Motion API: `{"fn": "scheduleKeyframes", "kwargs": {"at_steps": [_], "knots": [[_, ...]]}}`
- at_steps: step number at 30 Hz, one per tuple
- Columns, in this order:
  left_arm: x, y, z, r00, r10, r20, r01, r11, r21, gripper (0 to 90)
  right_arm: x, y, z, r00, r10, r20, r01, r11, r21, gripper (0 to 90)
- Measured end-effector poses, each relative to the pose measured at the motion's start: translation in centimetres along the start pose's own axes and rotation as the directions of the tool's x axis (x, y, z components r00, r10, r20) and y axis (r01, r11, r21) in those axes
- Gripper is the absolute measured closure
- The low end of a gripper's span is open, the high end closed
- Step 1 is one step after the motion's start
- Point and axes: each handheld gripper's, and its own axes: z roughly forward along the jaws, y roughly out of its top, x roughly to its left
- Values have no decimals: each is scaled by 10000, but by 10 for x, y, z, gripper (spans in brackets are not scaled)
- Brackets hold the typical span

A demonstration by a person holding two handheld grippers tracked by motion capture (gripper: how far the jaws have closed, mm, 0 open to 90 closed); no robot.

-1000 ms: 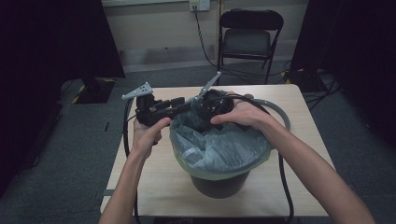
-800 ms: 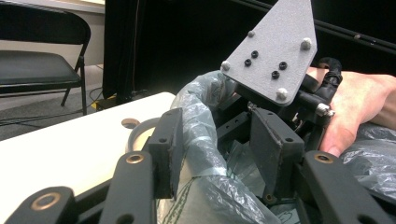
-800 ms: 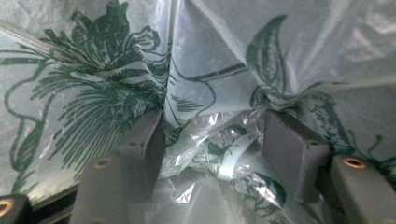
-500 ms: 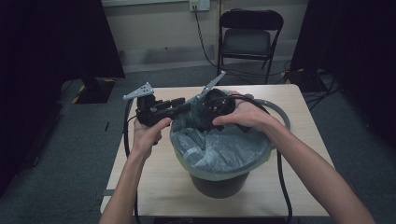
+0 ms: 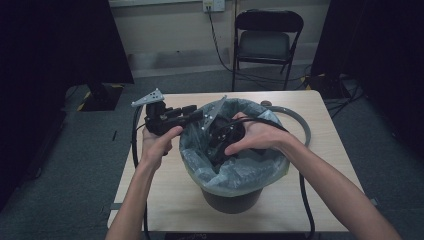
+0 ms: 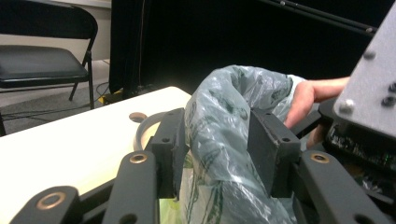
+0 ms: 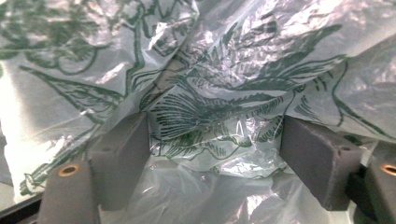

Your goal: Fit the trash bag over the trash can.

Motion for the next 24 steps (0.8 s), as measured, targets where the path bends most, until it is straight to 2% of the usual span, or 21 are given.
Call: {"fn": "scheduleKeyframes", "kwargs": {"at_steps": [4, 8, 9, 11, 14, 15, 17, 18, 21, 23, 24], "knots": [[0, 1, -1, 10000, -39, -7, 39, 10000, -45, 560, -6, 3, -8, 9993, 274, 236, -260, 9980, -584, 234], [1, 1, 0, 10000, -26, -8, 26, 10000, 0, 558, -14, 7, -19, 9986, 335, 403, -282, 9918, -1250, 246], [1, 1, 0, 10000, -44, -18, 44, 10000, -11, 556, -17, 8, -18, 9977, 334, 594, -257, 9917, -1260, 246], [1, 1, -1, 10000, -39, -29, 39, 10000, -47, 555, -25, 7, -14, 9941, 293, 1048, -198, 9957, -909, 245], [0, 1, -1, 10000, -6, -83, 5, 10000, -81, 532, -33, 7, -9, 9910, 386, 1280, -298, 9971, -705, 243], [0, 1, -1, 9998, 45, -192, -47, 10000, -57, 518, -36, 6, -9, 9887, 536, 1403, -439, 9965, -711, 238], [0, 1, -2, 9997, 49, -237, -52, 9999, -117, 498, -43, 5, -7, 9838, 867, 1572, -789, 9954, -552, 302], [0, 2, -2, 9998, 35, -215, -38, 9999, -151, 494, -43, 4, -4, 9812, 891, 1713, -853, 9959, -300, 298], [-1, 1, -3, 9998, 59, -211, -64, 9998, -209, 489, -41, 1, 1, 9816, 664, 1793, -724, 9970, 271, 246], [-1, 1, -3, 9996, 22, -287, -28, 9997, -237, 486, -40, 1, -2, 9820, 751, 1732, -798, 9966, 203, 246], [-1, 1, -3, 9996, 36, -297, -43, 9997, -225, 486, -39, 2, -5, 9830, 788, 1656, -785, 9969, -84, 250]]}}
